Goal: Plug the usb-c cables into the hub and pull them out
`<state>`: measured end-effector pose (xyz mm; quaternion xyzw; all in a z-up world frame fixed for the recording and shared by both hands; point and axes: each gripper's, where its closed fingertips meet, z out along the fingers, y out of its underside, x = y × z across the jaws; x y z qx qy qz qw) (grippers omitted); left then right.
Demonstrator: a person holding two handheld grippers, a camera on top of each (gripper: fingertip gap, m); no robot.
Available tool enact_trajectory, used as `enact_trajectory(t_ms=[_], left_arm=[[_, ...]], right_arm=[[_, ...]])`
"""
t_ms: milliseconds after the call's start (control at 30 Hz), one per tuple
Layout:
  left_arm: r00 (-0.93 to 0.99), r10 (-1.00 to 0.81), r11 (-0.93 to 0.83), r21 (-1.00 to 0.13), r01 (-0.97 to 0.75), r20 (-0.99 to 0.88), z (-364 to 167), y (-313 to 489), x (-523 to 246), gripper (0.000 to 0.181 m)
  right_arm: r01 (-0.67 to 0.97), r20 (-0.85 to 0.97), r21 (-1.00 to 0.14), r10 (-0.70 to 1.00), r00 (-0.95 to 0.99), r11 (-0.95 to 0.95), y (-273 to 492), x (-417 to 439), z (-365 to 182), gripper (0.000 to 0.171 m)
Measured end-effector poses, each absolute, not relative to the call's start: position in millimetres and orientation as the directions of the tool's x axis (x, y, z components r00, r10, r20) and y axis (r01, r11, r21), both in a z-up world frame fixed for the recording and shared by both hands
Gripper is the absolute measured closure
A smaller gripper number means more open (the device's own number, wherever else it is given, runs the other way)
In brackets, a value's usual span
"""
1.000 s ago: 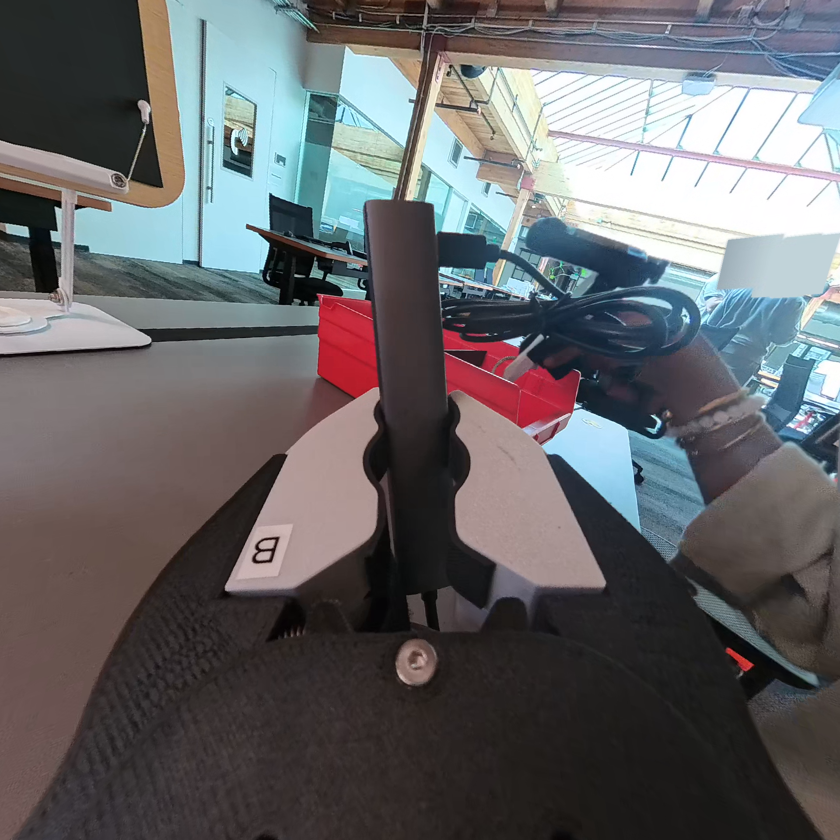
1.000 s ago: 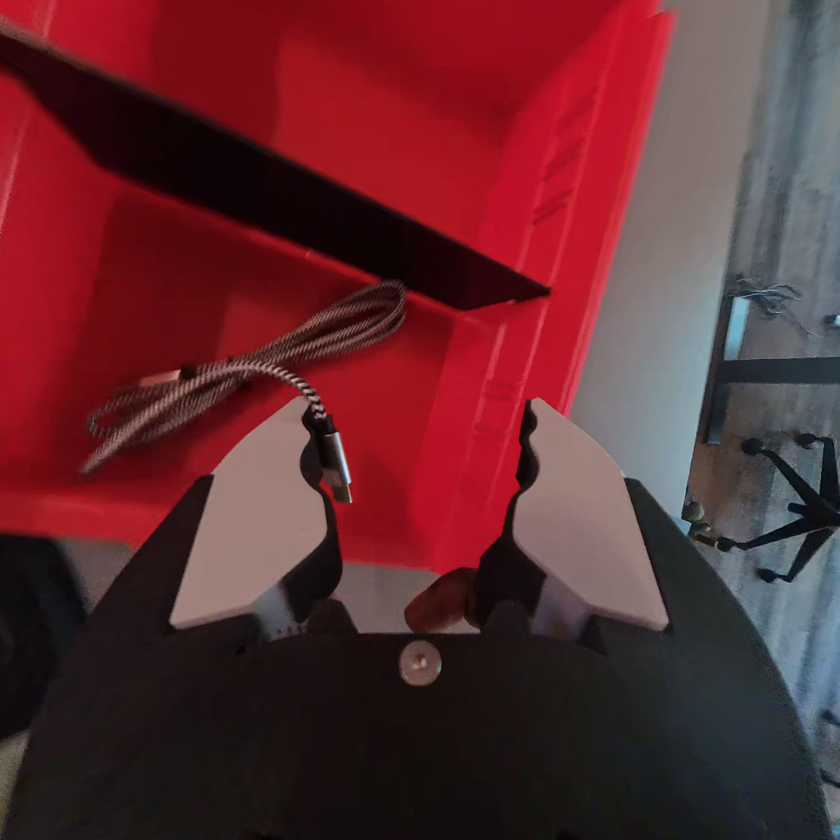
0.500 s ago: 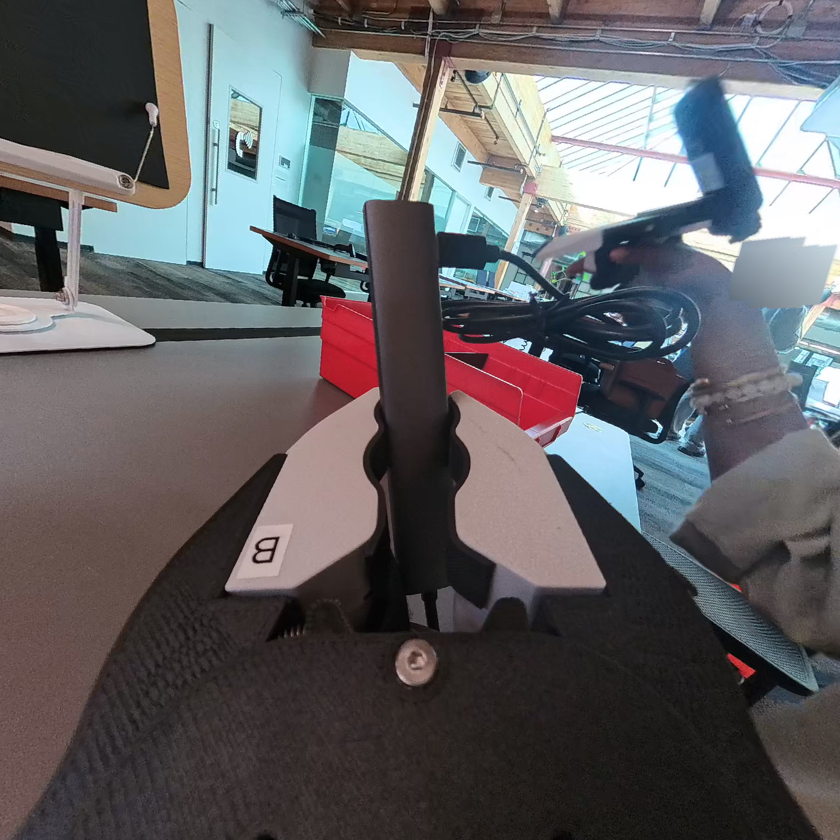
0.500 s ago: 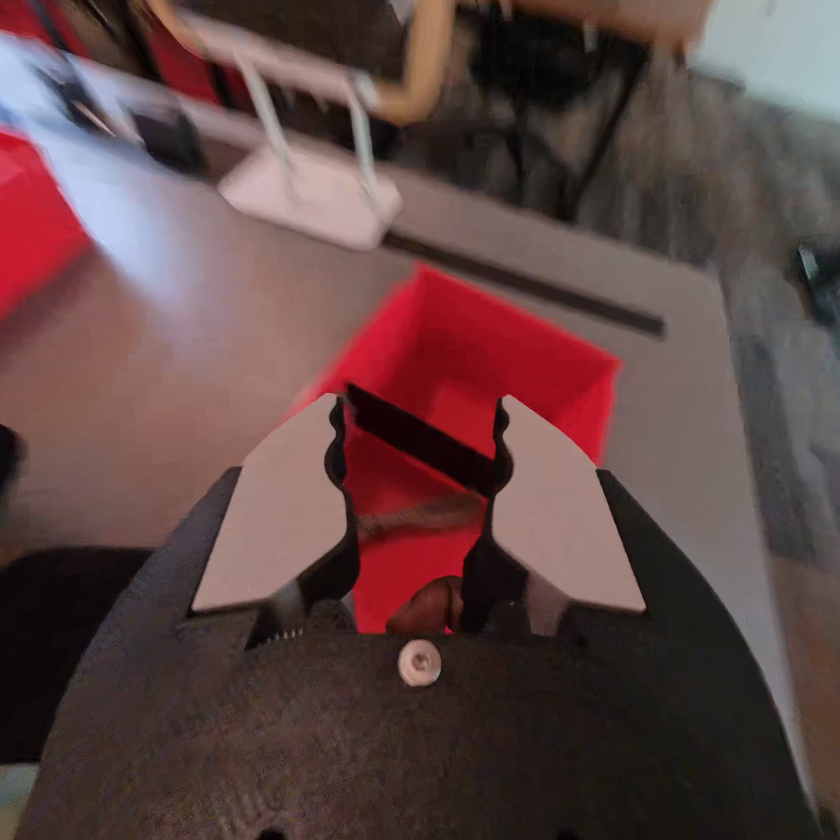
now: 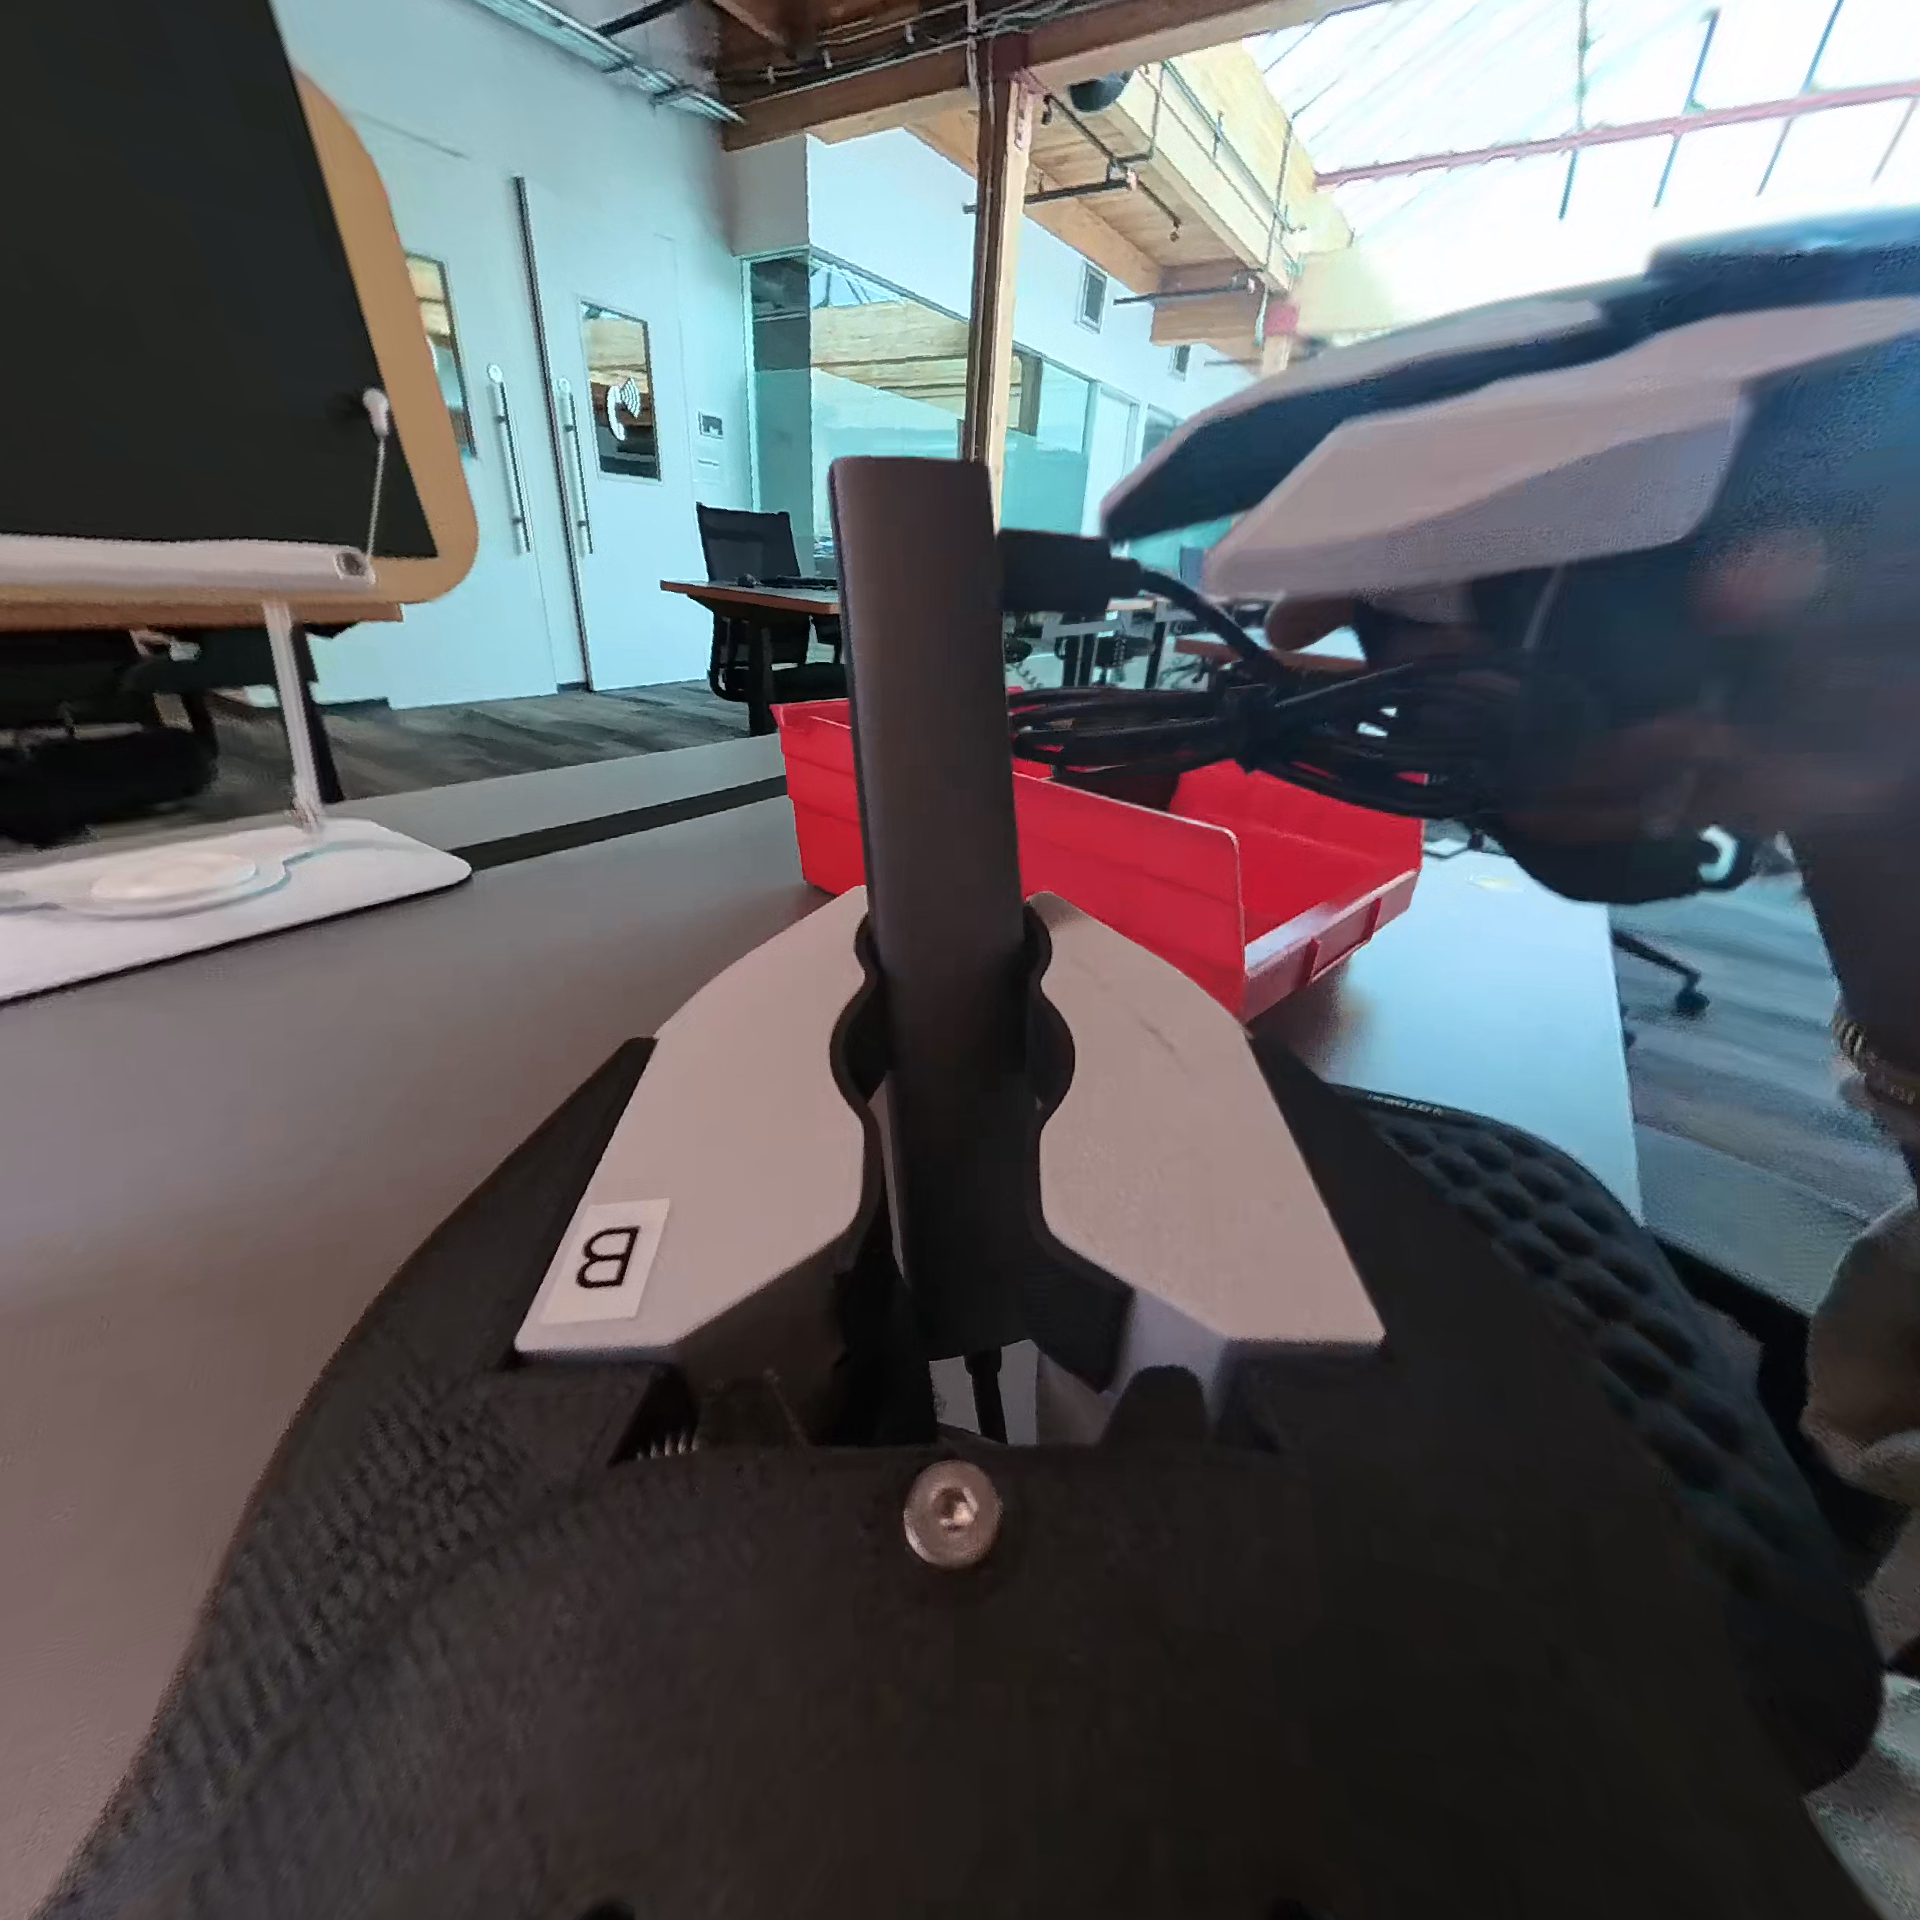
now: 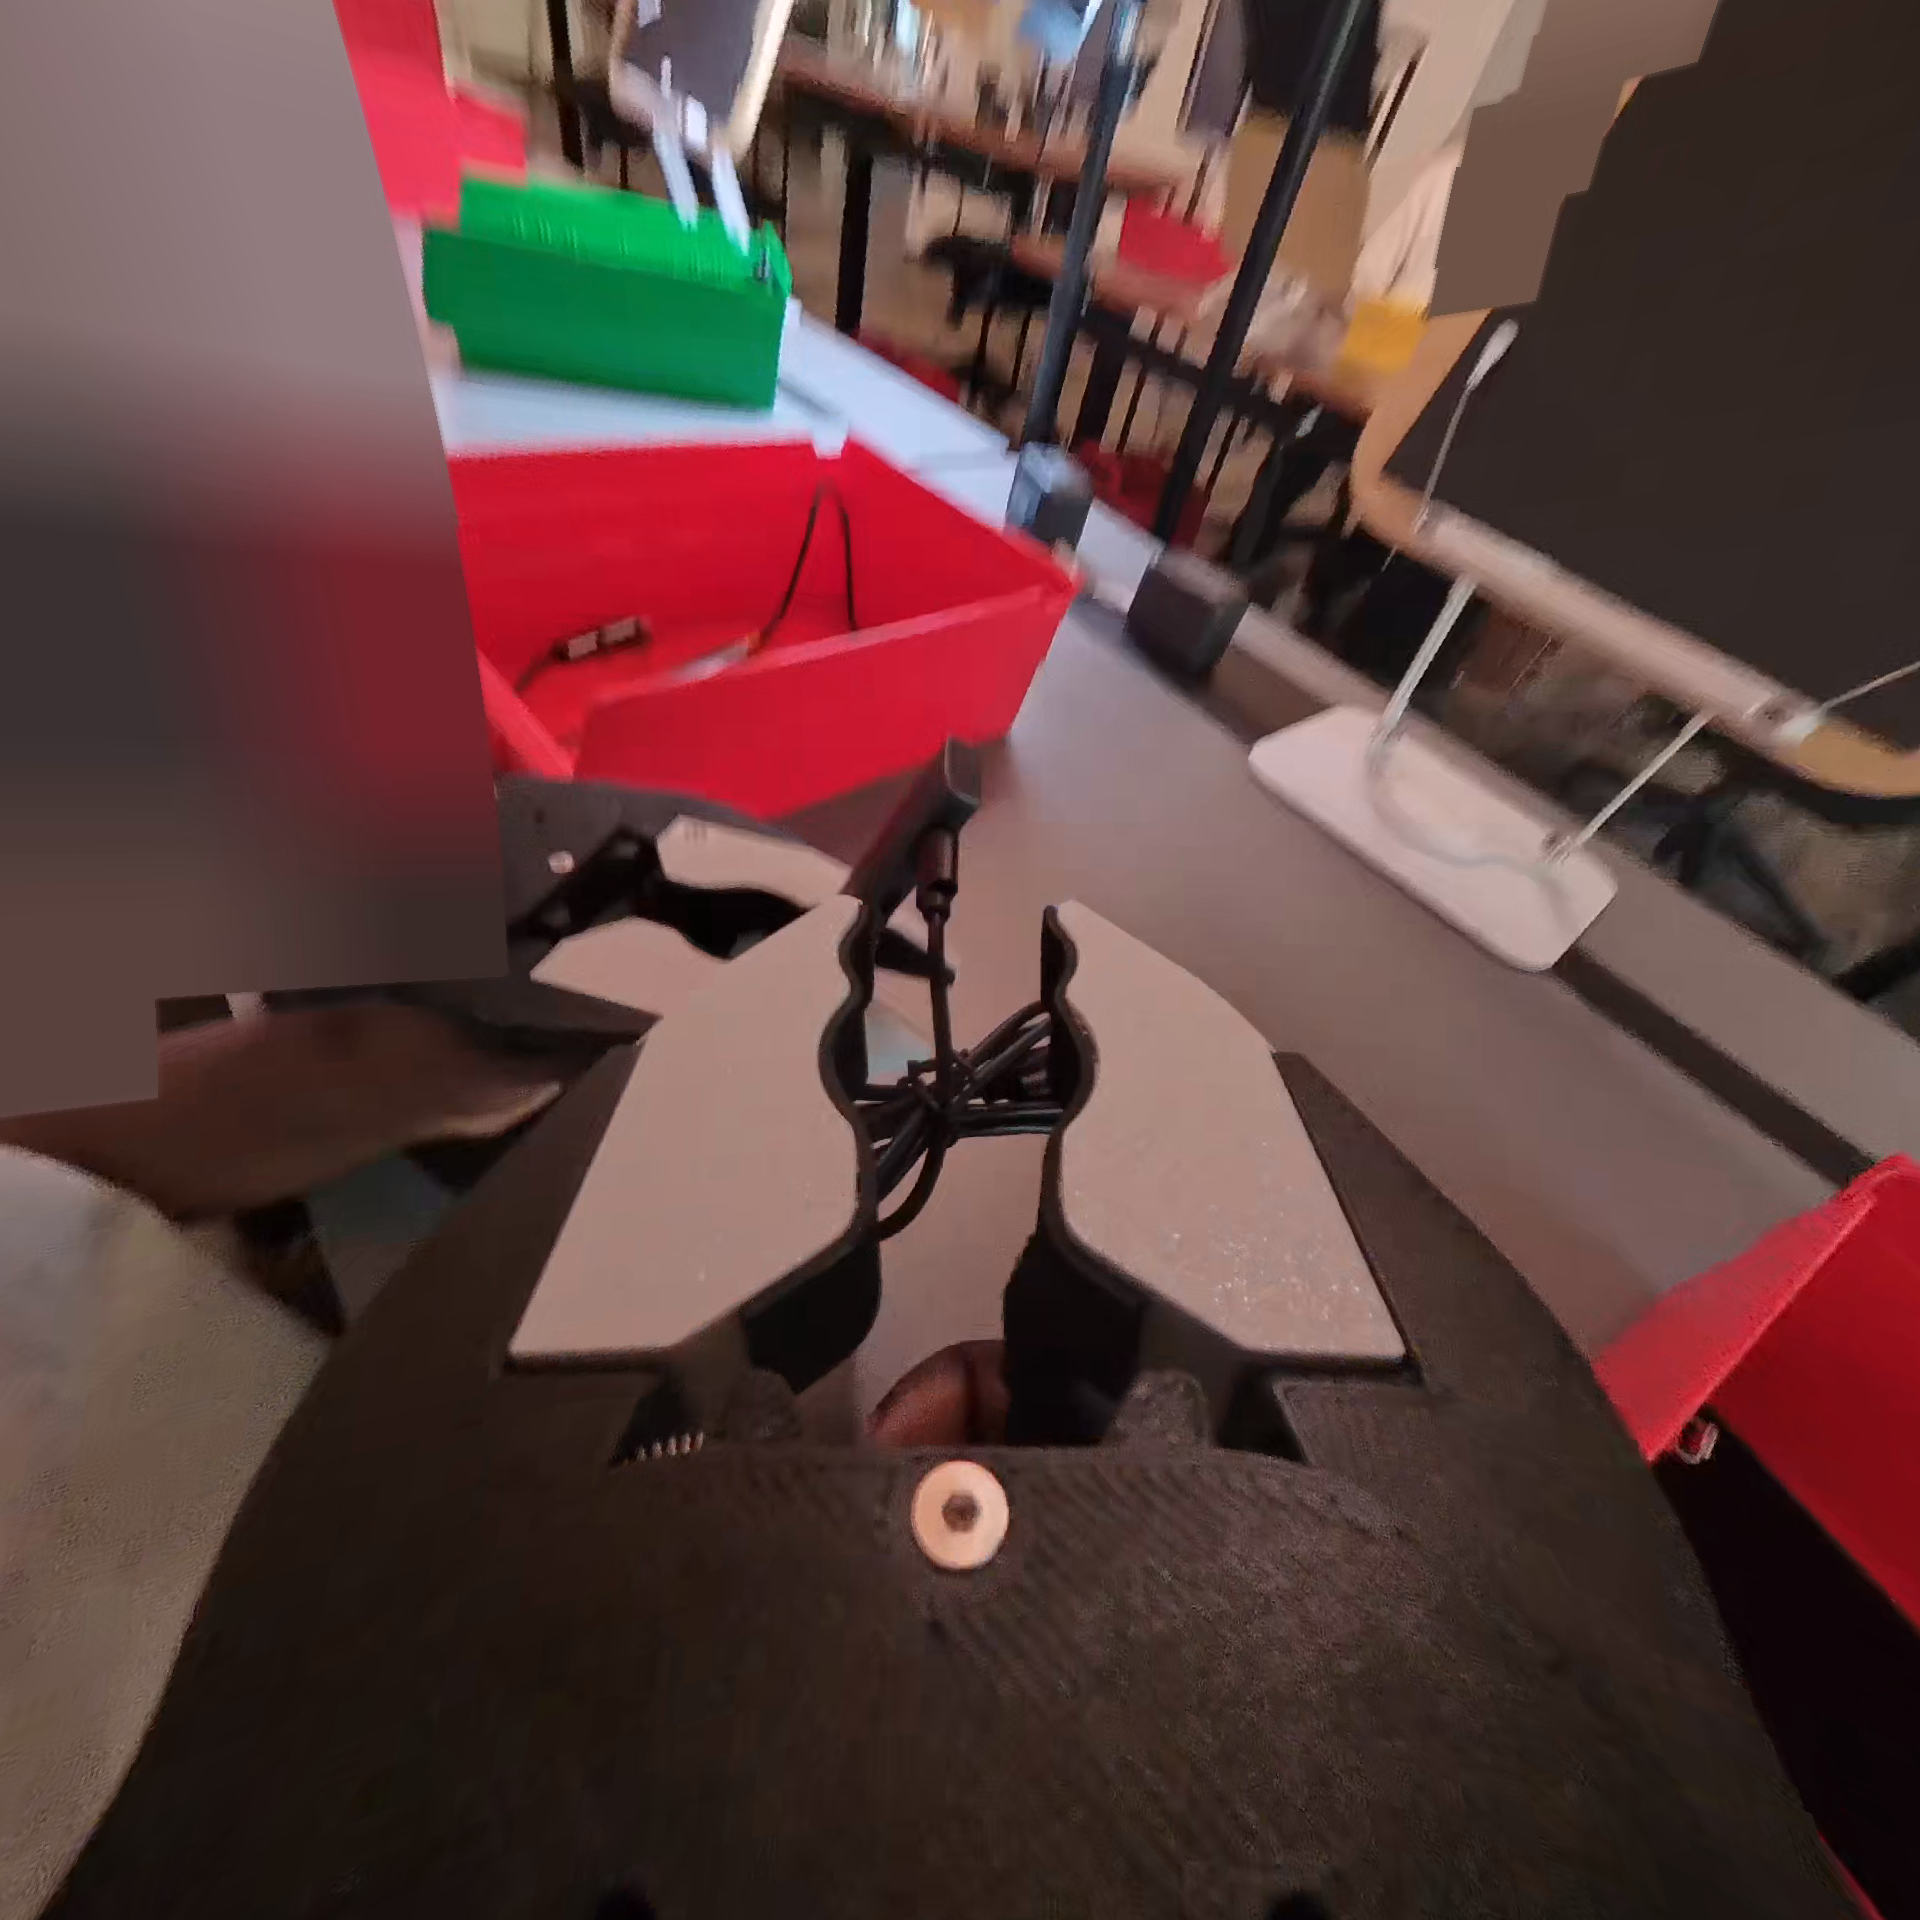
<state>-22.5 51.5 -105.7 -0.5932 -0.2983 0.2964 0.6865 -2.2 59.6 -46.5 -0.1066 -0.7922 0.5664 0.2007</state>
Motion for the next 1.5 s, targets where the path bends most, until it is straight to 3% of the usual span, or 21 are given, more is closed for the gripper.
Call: enact_trajectory(t_ms=[67,167,367,467,633,800,933,1100,1233,1267,1300,1333,1367,1433,1500], left_arm=[[0.633,0.774,0.067,-0.993,-0.097,-0.01,-105,55,-21,0.159],[0.628,0.776,0.02,-0.992,-0.125,-0.064,-106,59,-19,0.159],[0.494,0.832,-0.157,-0.96,-0.23,-0.254,-90,52,-20,0.145],[0.458,0.831,-0.197,-0.937,-0.288,-0.315,-77,56,-17,0.151],[0.541,0.815,-0.102,-0.97,-0.219,-0.207,-80,59,-20,0.157],[0.616,0.778,-0.031,-0.987,-0.157,-0.123,-97,54,-20,0.157],[0.616,0.772,-0.086,-0.985,-0.147,-0.159,-110,62,-21,0.158],[0.648,0.744,-0.097,-0.987,-0.131,-0.159,-117,69,-19,0.157],[0.628,0.771,-0.072,-0.994,-0.08,-0.106,-121,65,-25,0.157],[0.48,0.876,0.081,-0.995,-0.058,0.043,-111,27,-43,0.159],[0.51,0.816,0.302,-0.953,0.025,0.272,-105,5,-48,0.158],[0.525,0.803,0.312,-0.95,0.034,0.282,-105,0,-46,0.158],[0.54,0.831,0.166,-0.986,-0.013,0.132,-108,17,-38,0.158],[0.522,0.847,-0.068,-0.995,-0.075,-0.097,-118,41,-35,0.158],[0.548,0.837,0.017,-0.999,-0.051,-0.014,-114,36,-37,0.158]], right_arm=[[-0.011,0.17,-0.917,0.366,-0.915,0.399,59,-2,-61,0.142],[-0.018,0.173,-0.927,0.382,-0.908,0.376,60,-3,-64,0.166],[-0.097,0.281,-0.918,0.461,-0.842,0.384,64,0,-68,0.167],[-0.109,0.274,-0.931,0.468,-0.84,0.349,62,7,-65,0.167],[-0.112,0.282,-0.934,0.507,-0.814,0.338,63,8,-68,0.168],[-0.199,0.443,-0.862,0.502,-0.743,0.467,61,10,-85,0.171],[-0.145,0.404,-0.855,0.464,-0.788,0.498,72,10,-99,0.171],[-0.19,0.49,-0.8,0.439,-0.753,0.569,80,14,-107,0.171],[-0.126,0.412,-0.851,0.5,-0.761,0.51,77,18,-119,0.17],[-0.12,0.358,-0.847,0.39,-0.848,0.518,62,44,-144,0.17],[-0.122,0.344,-0.828,0.324,-0.881,0.548,51,67,-169,0.17],[-0.198,0.446,-0.768,0.287,-0.848,0.609,50,72,-181,0.17],[-0.251,0.52,-0.747,0.305,-0.798,0.616,57,60,-170,0.17],[-0.151,0.349,-0.896,0.452,-0.821,0.417,81,30,-112,0.17],[-0.206,0.288,-0.955,0.515,-0.807,0.212,111,20,-47,0.17]])
